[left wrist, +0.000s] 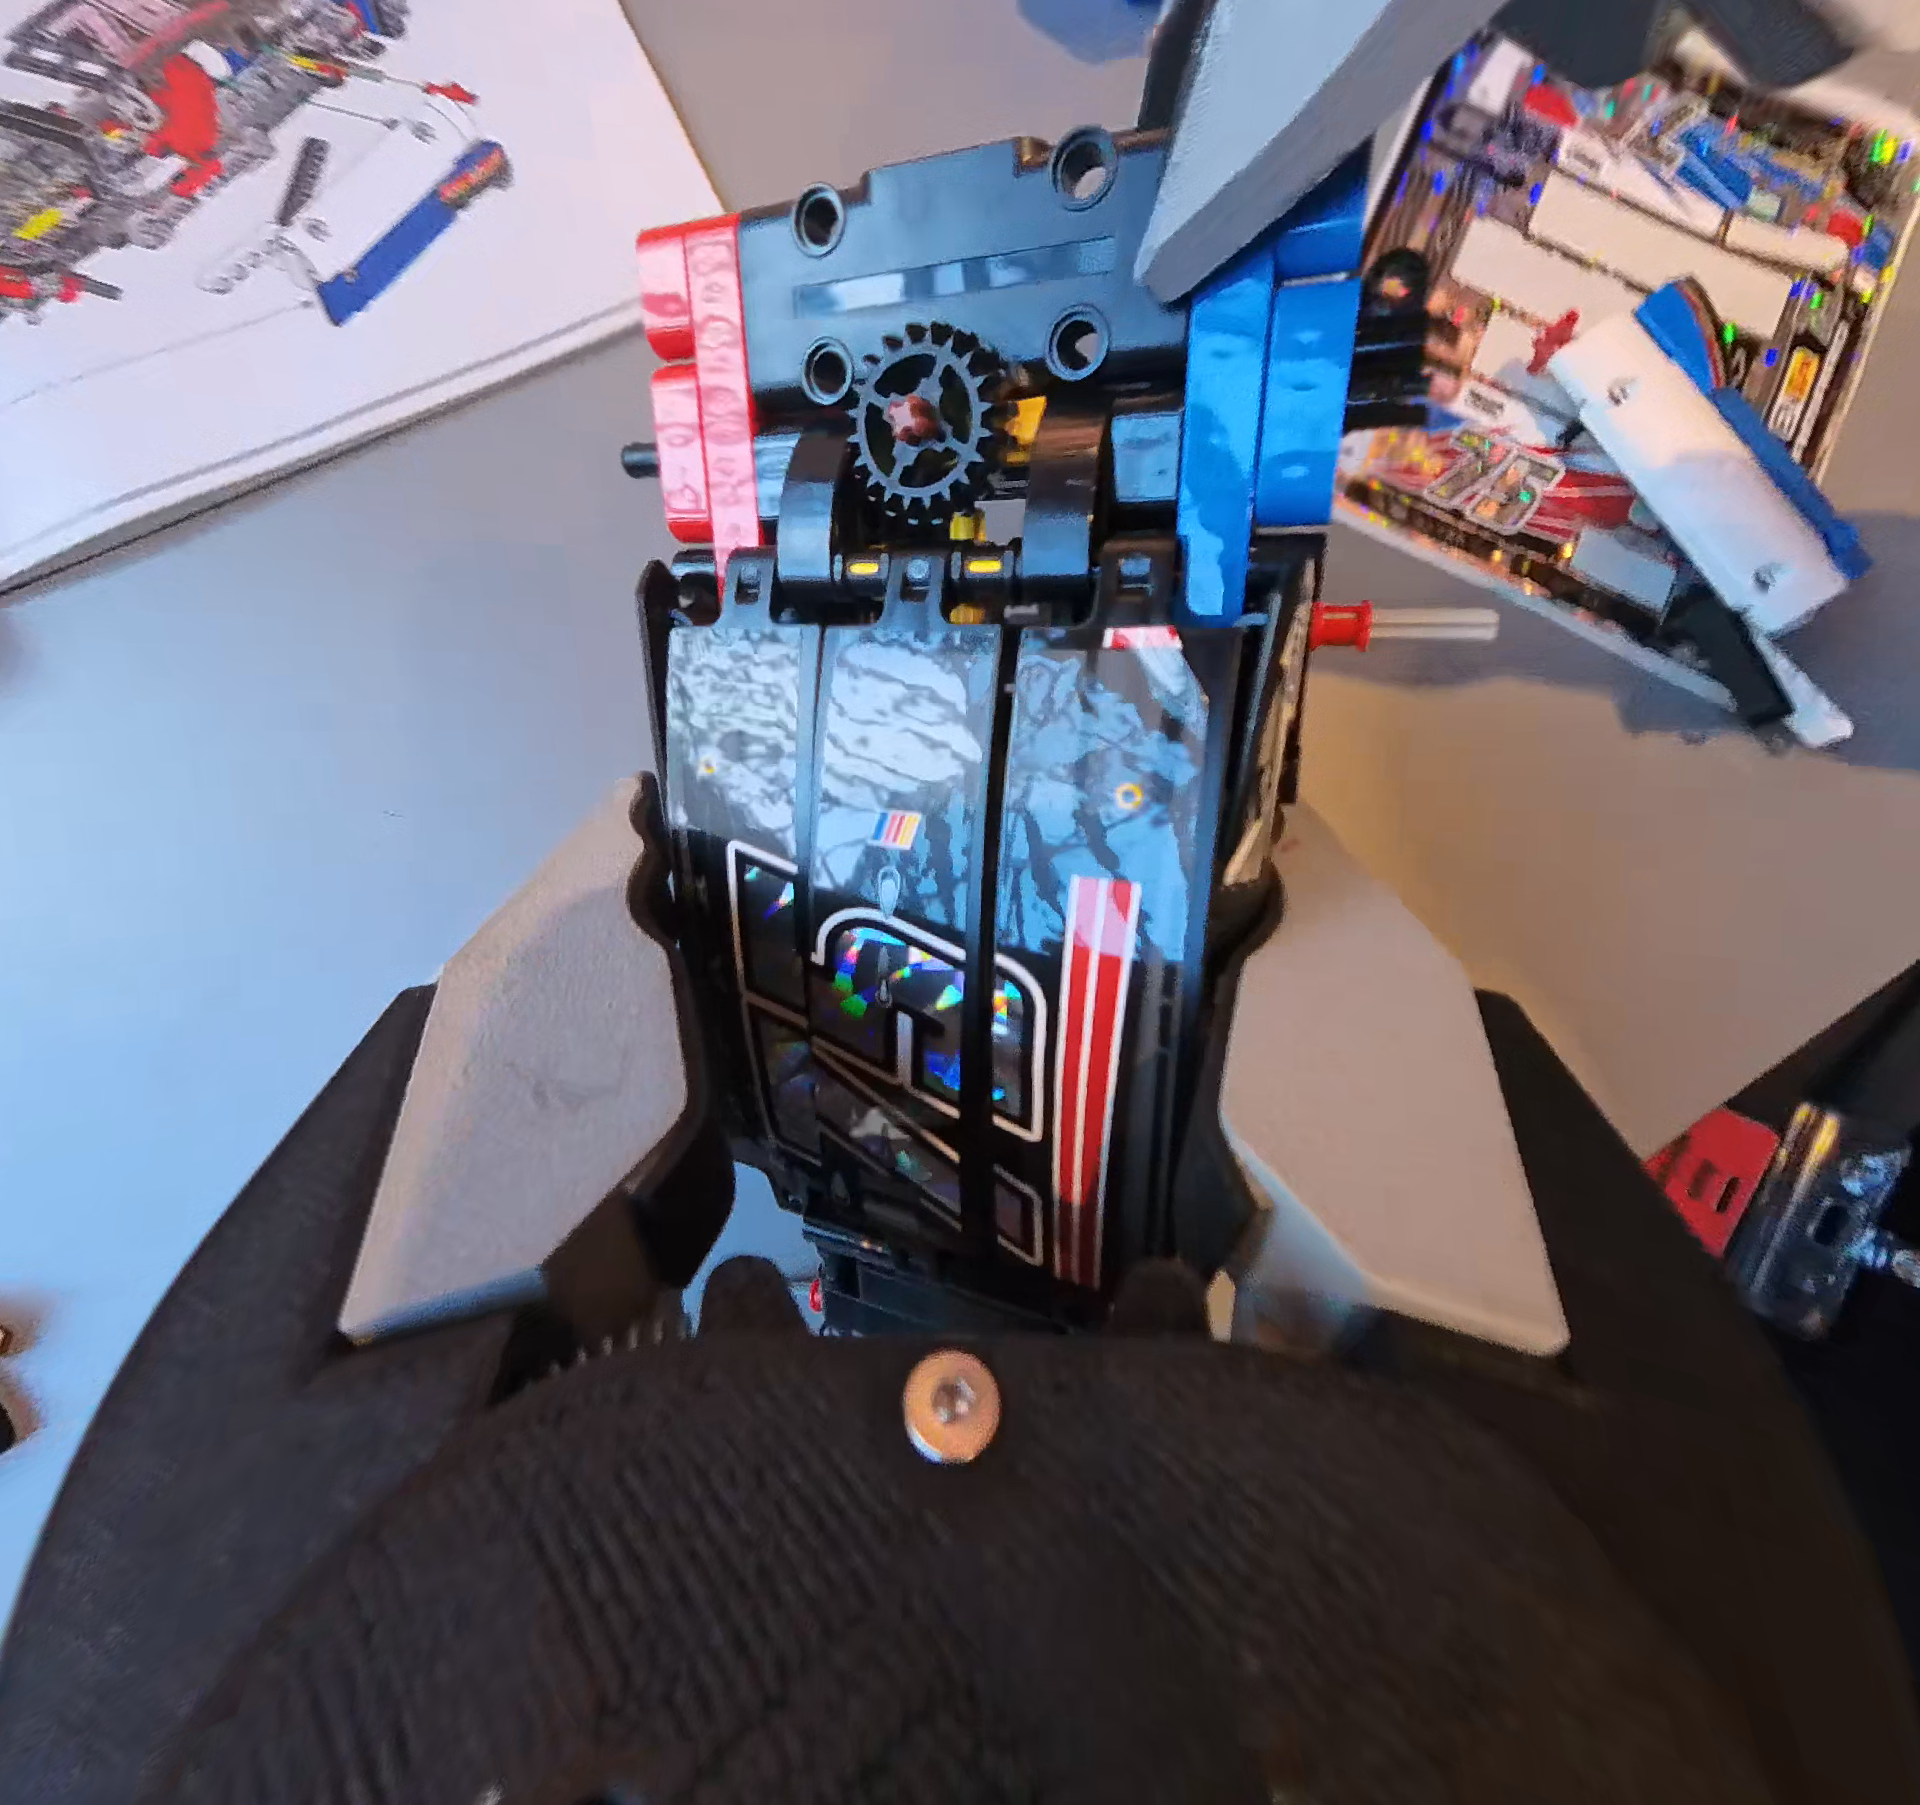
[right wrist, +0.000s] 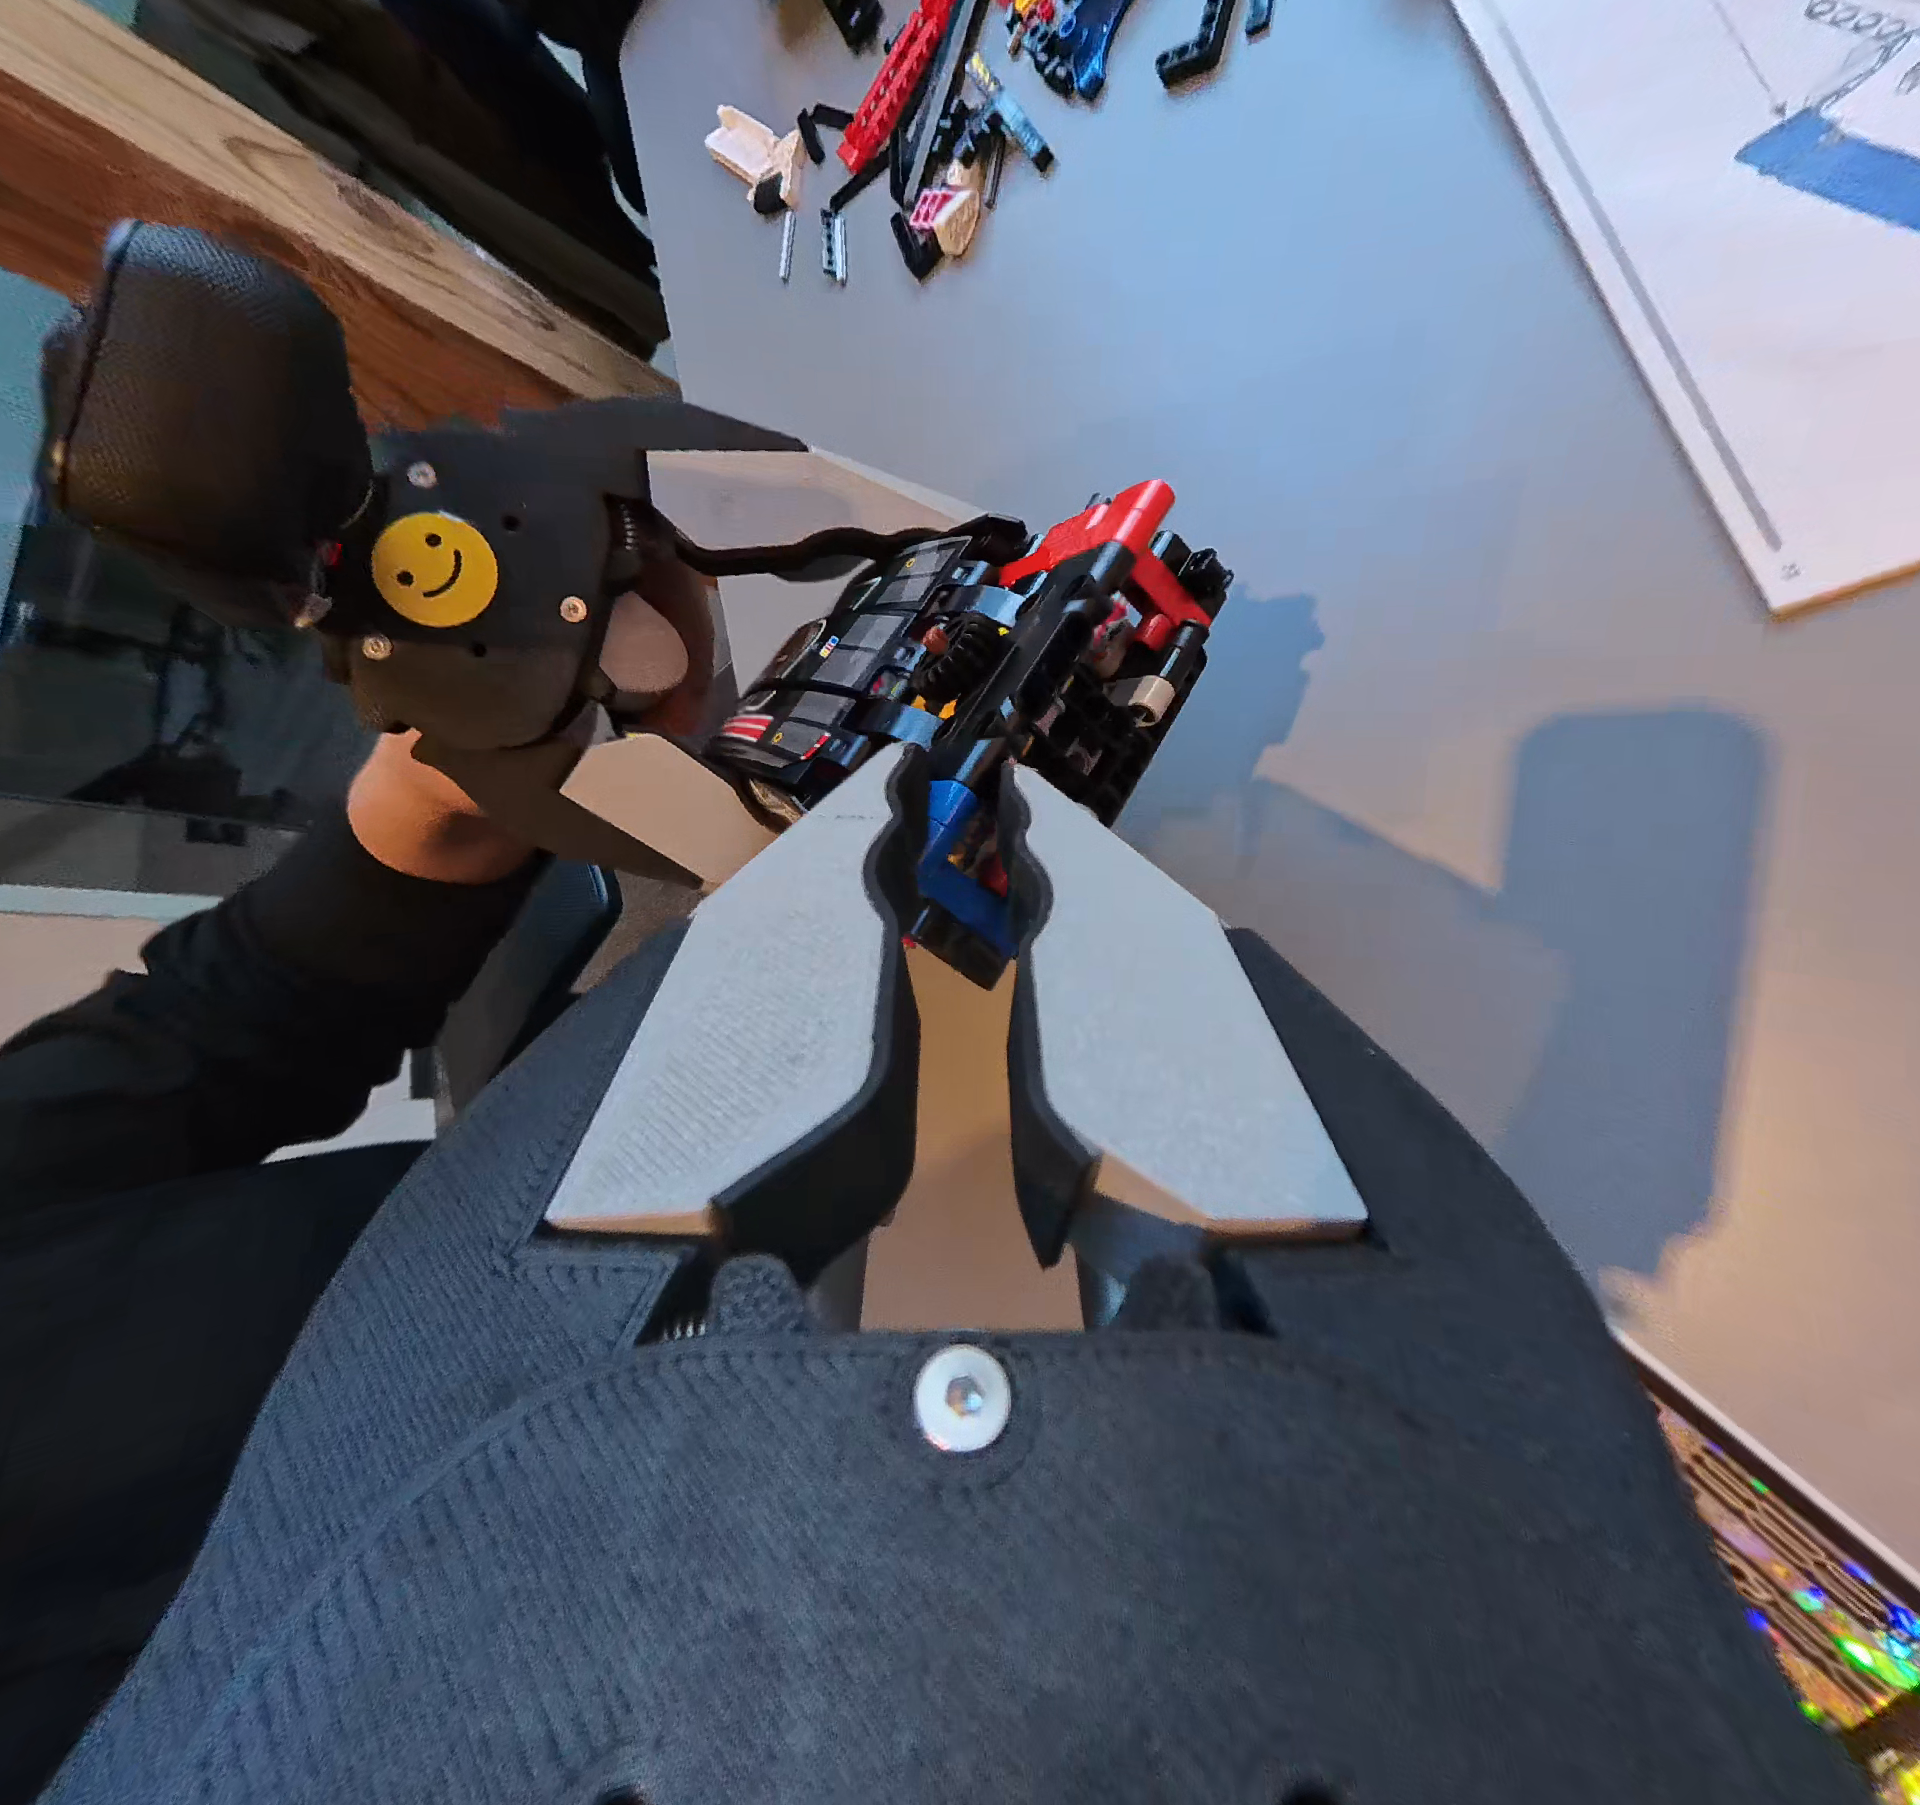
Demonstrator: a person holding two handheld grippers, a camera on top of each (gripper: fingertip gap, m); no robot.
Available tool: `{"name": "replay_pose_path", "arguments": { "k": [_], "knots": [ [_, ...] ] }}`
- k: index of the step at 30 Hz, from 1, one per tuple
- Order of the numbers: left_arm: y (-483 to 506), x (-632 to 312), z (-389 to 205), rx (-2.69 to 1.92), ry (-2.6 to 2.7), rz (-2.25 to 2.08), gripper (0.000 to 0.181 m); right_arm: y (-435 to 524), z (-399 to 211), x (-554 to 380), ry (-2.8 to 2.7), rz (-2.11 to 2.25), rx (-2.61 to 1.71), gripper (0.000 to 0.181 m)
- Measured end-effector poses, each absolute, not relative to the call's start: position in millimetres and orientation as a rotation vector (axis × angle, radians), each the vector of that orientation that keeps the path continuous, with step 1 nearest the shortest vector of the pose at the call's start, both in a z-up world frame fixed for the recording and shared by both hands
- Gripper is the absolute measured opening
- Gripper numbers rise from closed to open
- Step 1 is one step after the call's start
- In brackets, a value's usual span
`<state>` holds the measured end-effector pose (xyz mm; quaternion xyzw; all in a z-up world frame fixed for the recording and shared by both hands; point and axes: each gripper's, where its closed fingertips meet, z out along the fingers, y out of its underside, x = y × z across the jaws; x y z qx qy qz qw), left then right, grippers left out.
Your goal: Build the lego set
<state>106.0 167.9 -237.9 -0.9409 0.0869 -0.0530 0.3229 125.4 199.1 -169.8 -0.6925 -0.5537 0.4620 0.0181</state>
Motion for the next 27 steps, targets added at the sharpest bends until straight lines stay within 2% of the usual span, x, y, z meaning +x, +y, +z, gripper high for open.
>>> {"name": "replay_pose_path", "arguments": {
  "k": [14, 21, 27],
  "knots": [
    [136.7, 75.4, -173.1, -2.063, -0.055, -0.075, 0.107, 133.2, -87.5, 79.8, -1.974, 0.951, -1.766, 0.009],
    [86.8, 59.9, -146.8, -1.668, -0.206, -0.100, 0.107, 55.4, -69.5, 60.5, -2.087, 0.789, -1.495, 0.011],
    [44.7, 55.1, -152.7, -1.570, -0.201, -0.148, 0.107, -7.0, -74.3, 48.0, -2.122, 0.713, -1.259, 0.012]
  ]
}}
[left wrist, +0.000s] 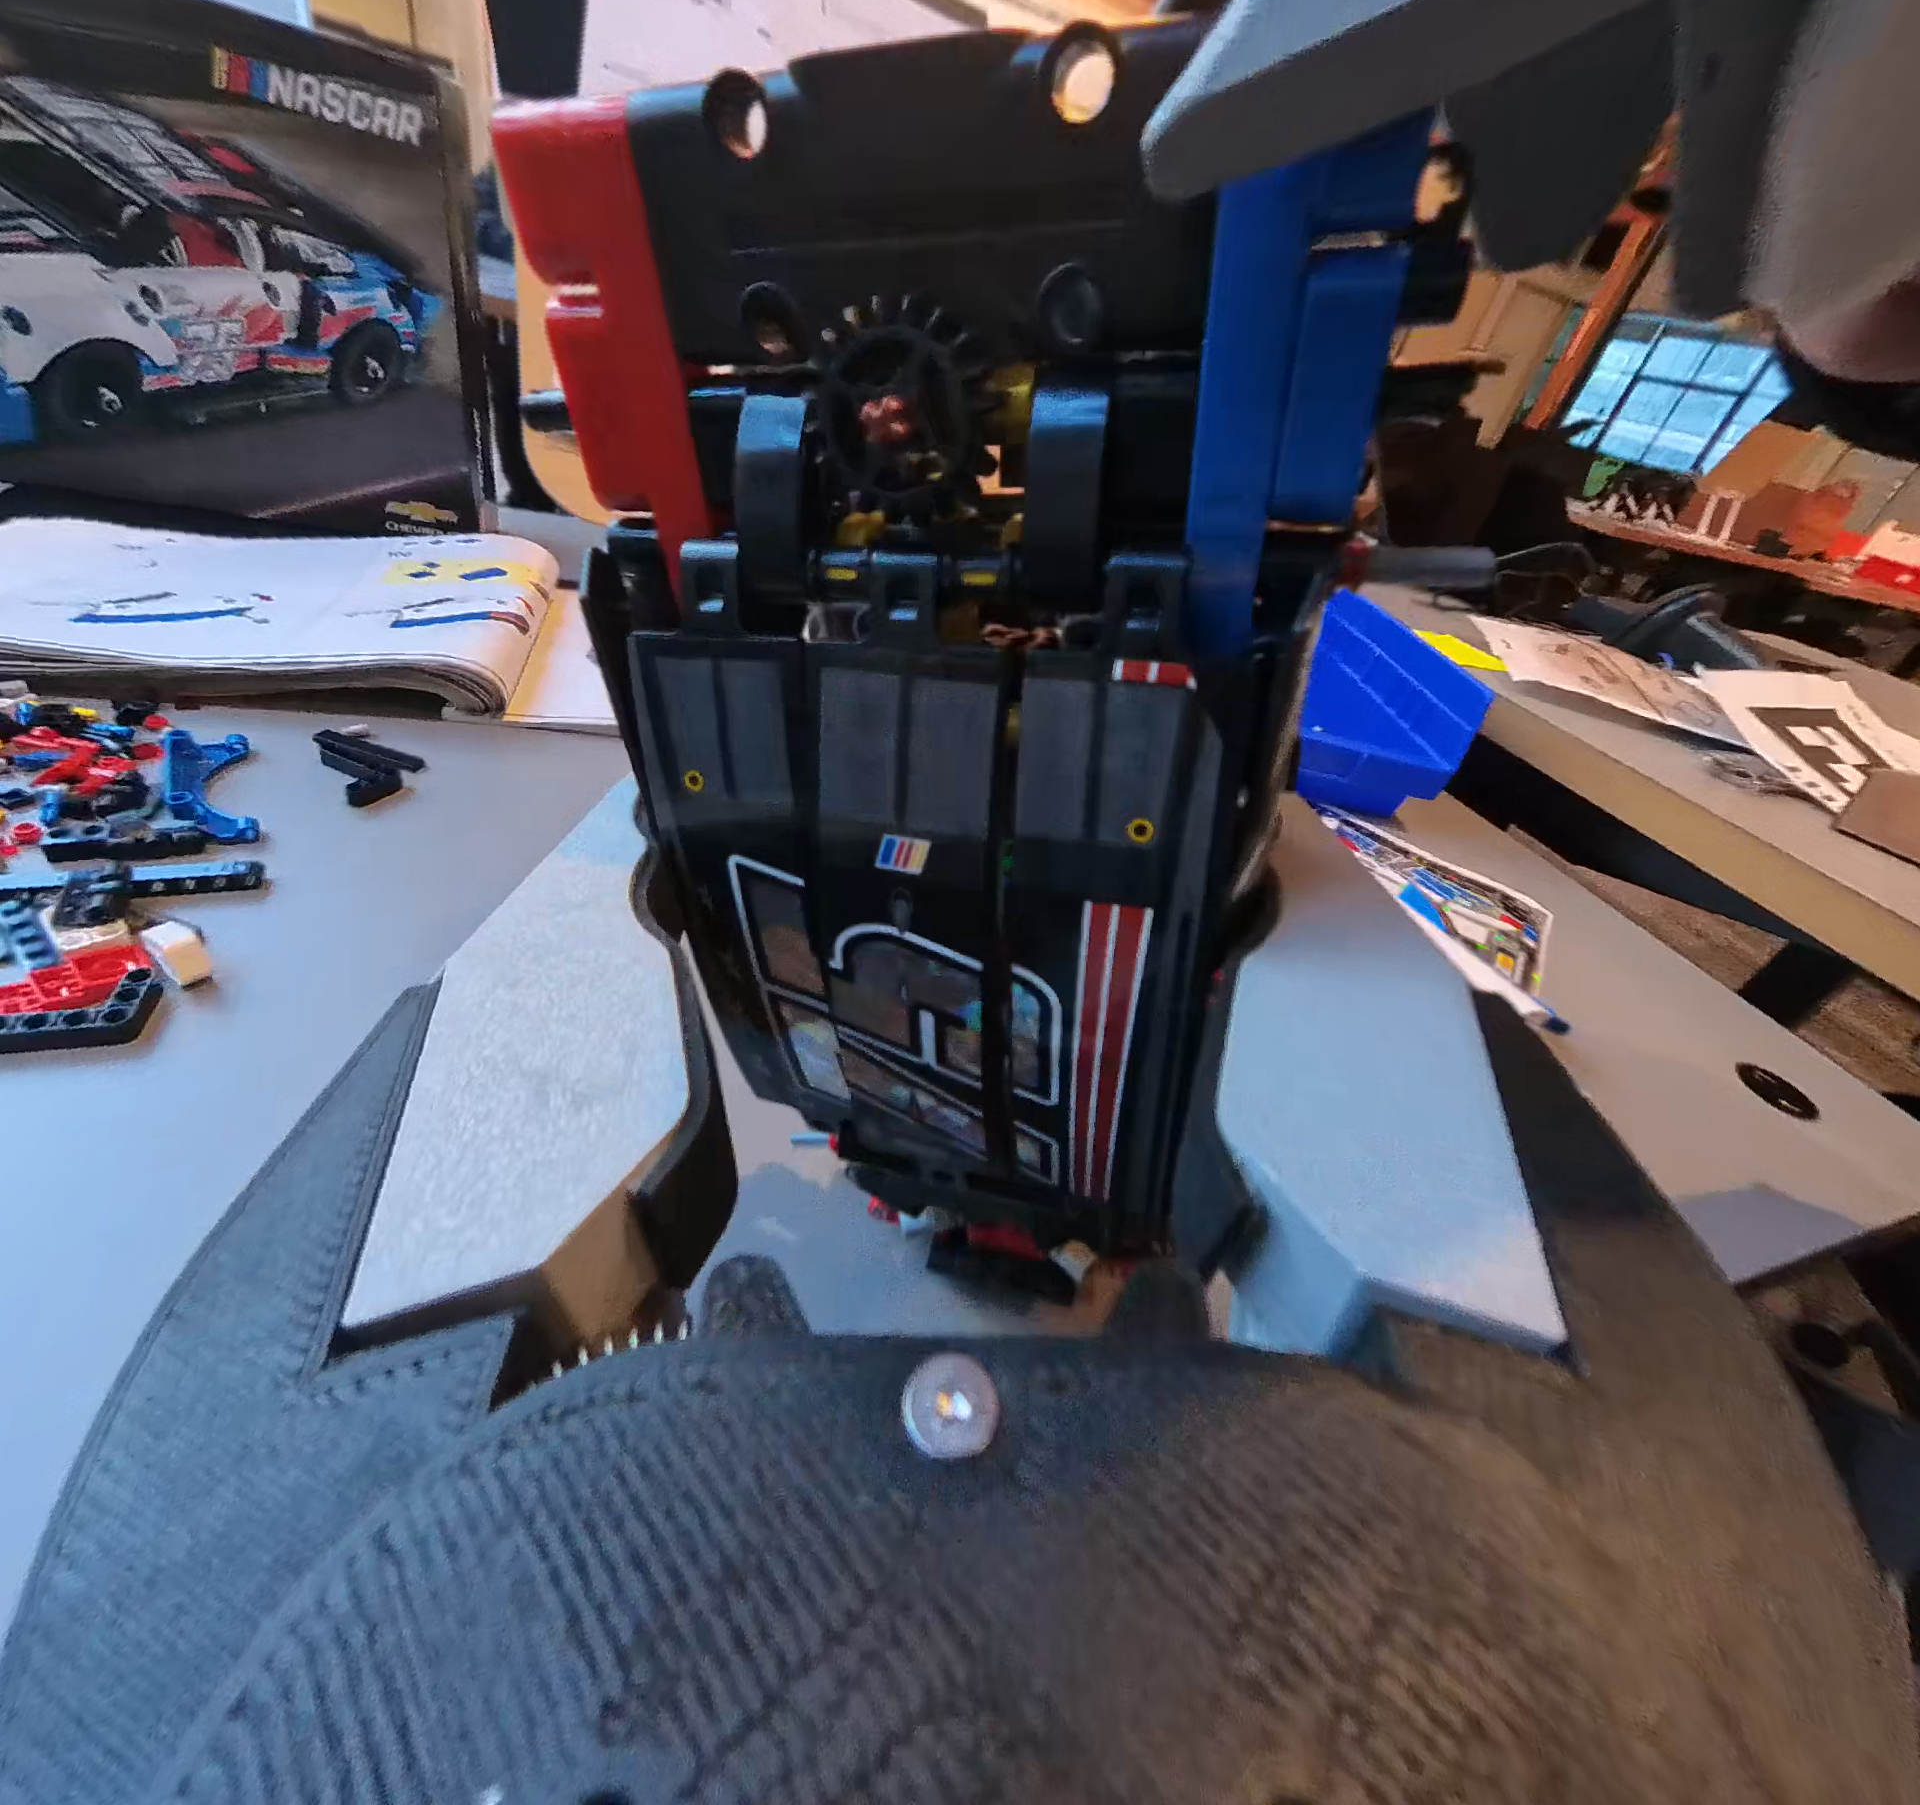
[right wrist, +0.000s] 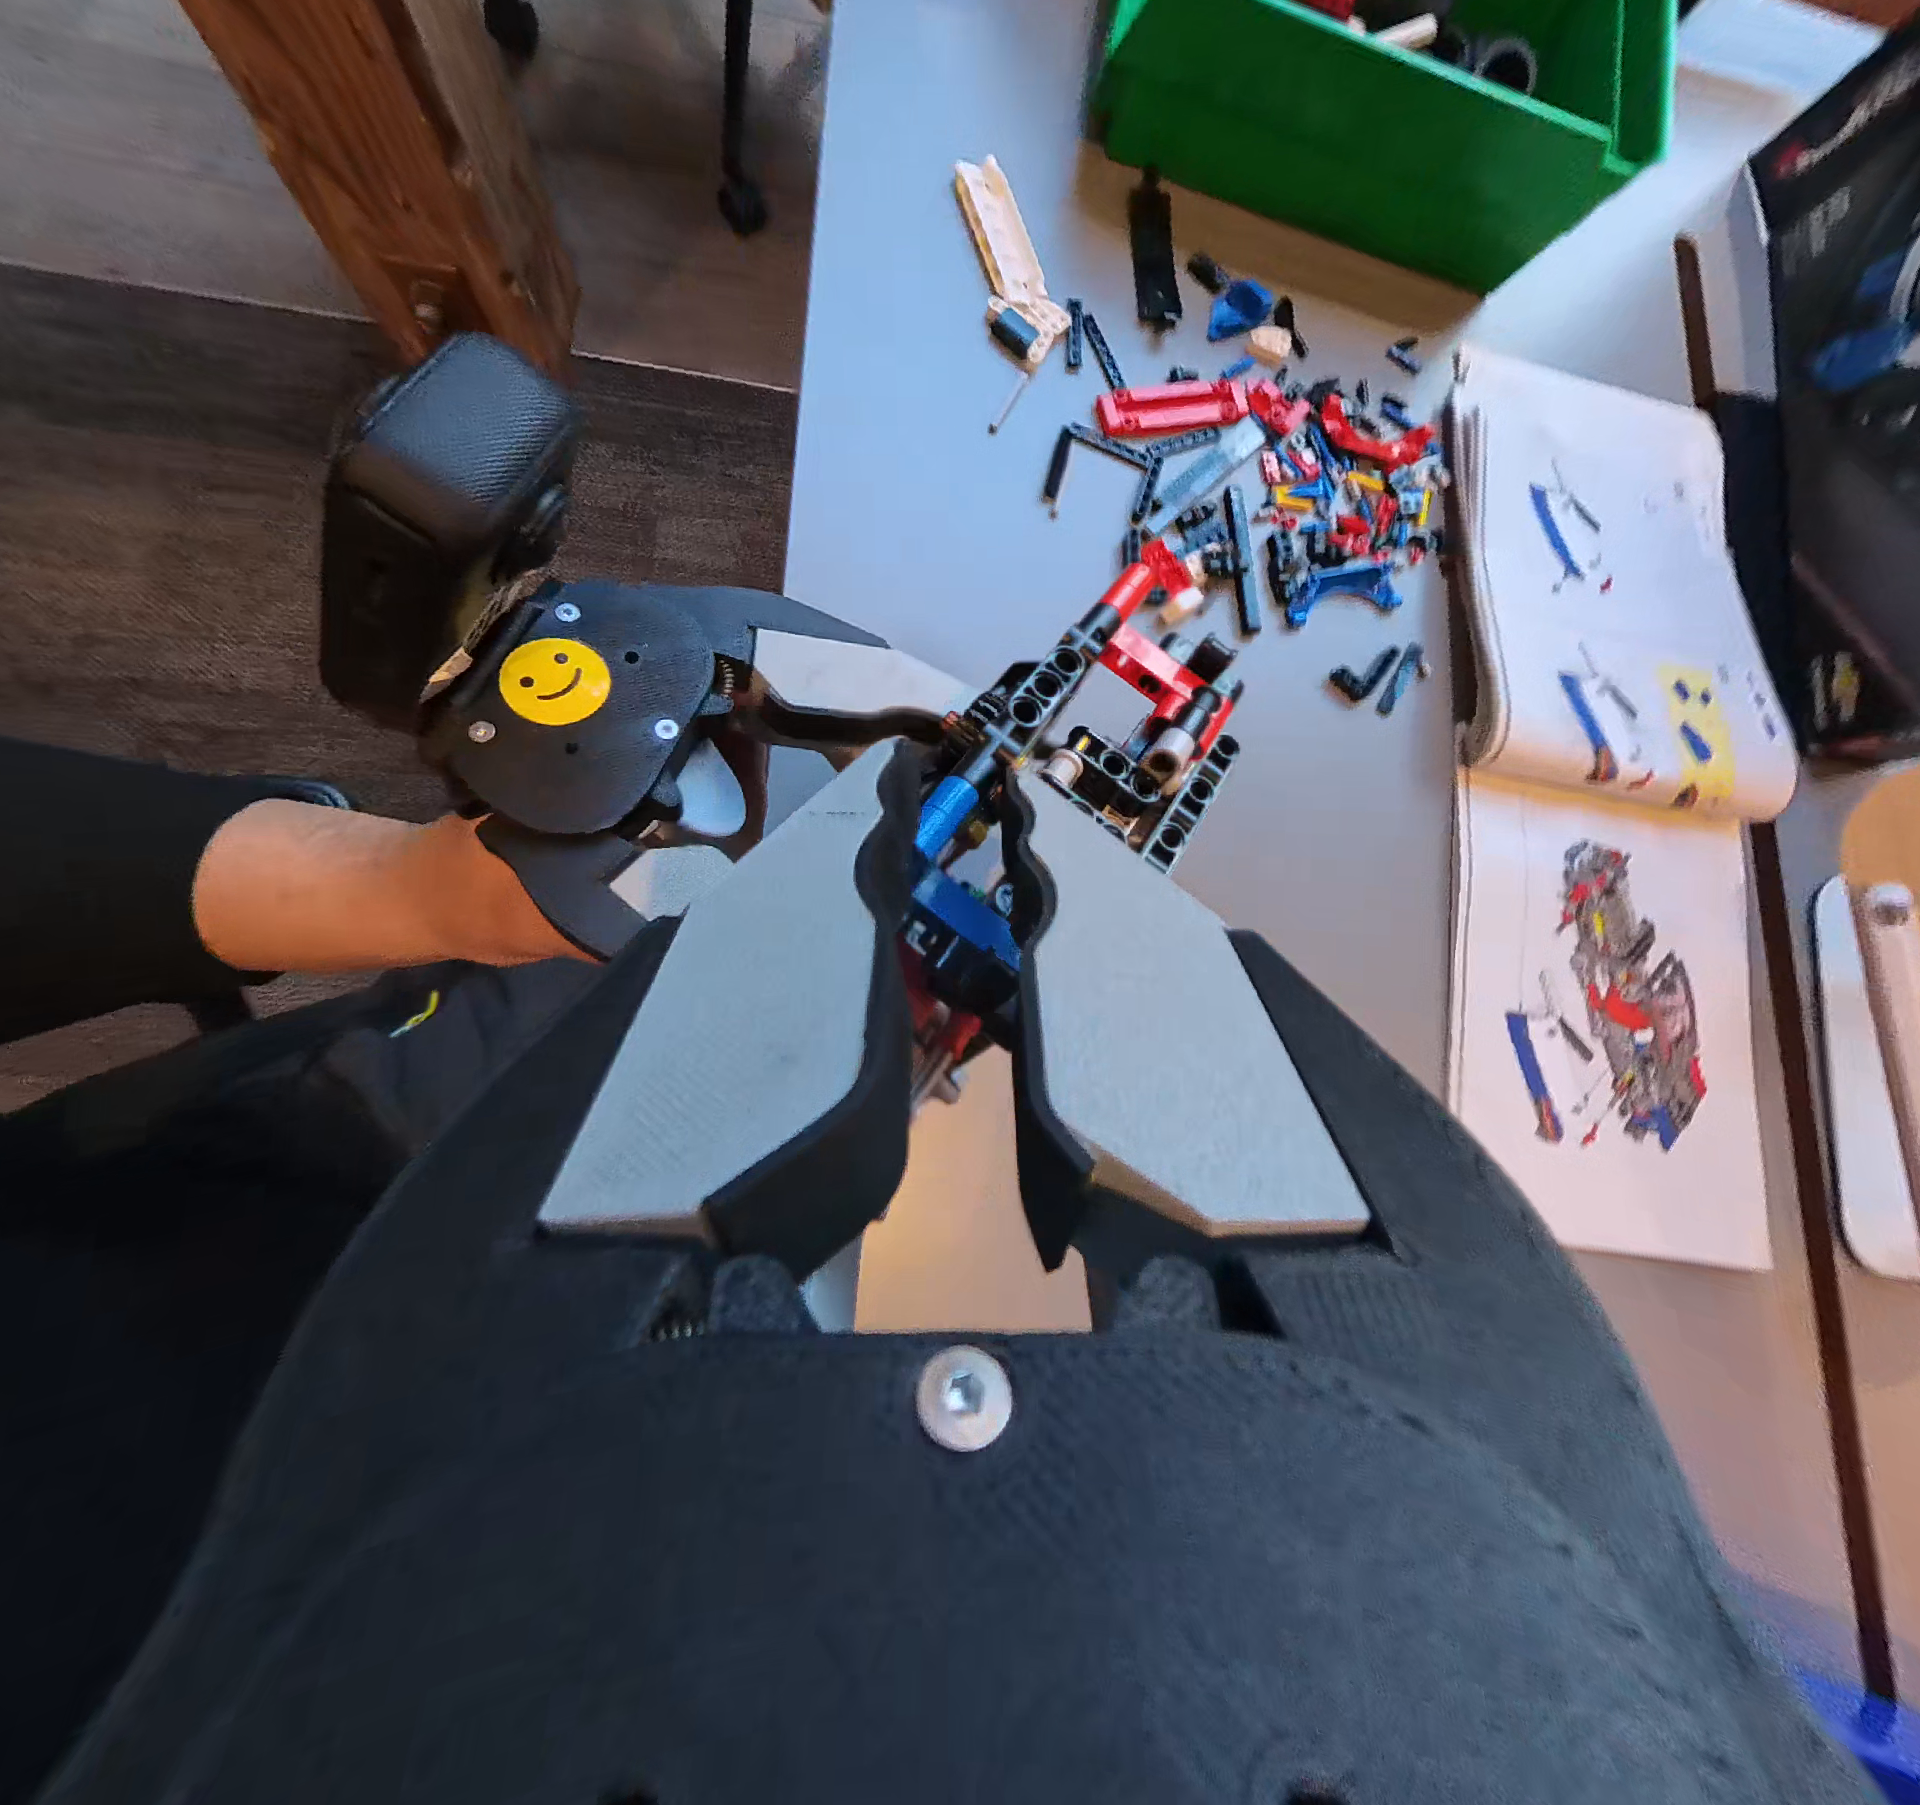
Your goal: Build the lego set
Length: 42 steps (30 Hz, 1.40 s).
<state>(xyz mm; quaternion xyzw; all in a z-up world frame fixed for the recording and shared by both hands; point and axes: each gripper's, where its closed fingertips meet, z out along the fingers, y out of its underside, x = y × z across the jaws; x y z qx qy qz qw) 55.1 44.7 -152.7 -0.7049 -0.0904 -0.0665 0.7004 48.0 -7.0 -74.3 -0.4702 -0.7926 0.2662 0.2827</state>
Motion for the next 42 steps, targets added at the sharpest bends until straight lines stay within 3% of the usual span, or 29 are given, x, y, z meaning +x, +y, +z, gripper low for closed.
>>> {"name": "replay_pose_path", "arguments": {
  "k": [9, 12, 17, 20, 29, 35, 42],
  "knots": [
    [19.9, 63.7, -159.7, -1.523, -0.102, -0.287, 0.107, -41.7, -61.6, 57.6, -2.071, 1.185, -1.029, 0.024],
    [19.8, 62.9, -160.5, -1.506, -0.103, -0.328, 0.107, -14.5, -63.0, 78.1, -1.984, 1.379, -1.024, 0.036],
    [24.5, 72.6, -161.1, -1.503, -0.066, -0.400, 0.107, 63.2, -166.6, 110.5, -2.033, 1.325, -1.234, 0.075],
    [34.9, 83.5, -163.6, -1.506, -0.055, -0.455, 0.107, 69.1, -210.8, 137.3, -2.101, 1.333, -1.258, 0.084],
    [67.4, 111.4, -187.8, -1.589, -0.046, -0.560, 0.107, 86.7, -240.9, 149.2, -2.039, 1.135, -1.260, 0.085],
    [75.9, 122.3, -218.7, -1.729, -0.081, -0.650, 0.105, 98.8, -248.4, 153.5, -2.032, 1.052, -1.254, 0.072],
    [71.7, 138.2, -244.1, -1.849, -0.051, -0.731, 0.099, 111.1, -257.4, 164.2, -2.091, 0.914, -1.214, 0.071]
  ]
}}
